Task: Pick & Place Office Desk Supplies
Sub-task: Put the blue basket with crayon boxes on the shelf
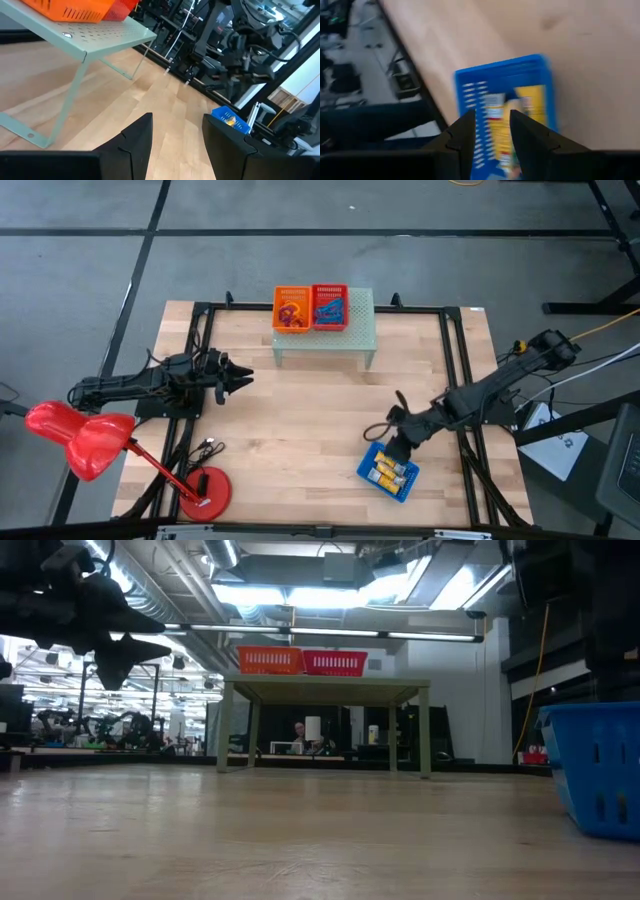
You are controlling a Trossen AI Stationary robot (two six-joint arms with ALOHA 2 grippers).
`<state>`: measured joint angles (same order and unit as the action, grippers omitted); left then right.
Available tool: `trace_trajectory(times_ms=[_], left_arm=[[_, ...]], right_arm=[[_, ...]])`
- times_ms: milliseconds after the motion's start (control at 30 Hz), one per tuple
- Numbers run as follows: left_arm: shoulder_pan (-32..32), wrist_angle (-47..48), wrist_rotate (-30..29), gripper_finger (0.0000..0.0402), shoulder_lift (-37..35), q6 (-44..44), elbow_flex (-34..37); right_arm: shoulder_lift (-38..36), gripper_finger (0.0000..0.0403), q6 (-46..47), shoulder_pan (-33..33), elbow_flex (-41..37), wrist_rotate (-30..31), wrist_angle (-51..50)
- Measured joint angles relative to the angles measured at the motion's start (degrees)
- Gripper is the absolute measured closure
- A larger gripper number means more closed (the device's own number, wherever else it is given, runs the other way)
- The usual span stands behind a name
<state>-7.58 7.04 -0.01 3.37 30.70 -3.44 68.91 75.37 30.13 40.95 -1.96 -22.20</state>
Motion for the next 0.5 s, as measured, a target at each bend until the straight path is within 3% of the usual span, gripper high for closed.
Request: trace_trajectory(times_ms=[100,500], left_arm=[[0.01,-0.1,-0.02,0.0233,0.01,0.0,0.02],[0.01,-3.05,-0.13,0.0233,0.01,0.0,0.35]], right_arm=[[2.44,0.0279,-0.9,1.32,0.0,0.0,3.58],[10.16,0.0279,-6.58,1.97,0.0,1.95,-1.78]])
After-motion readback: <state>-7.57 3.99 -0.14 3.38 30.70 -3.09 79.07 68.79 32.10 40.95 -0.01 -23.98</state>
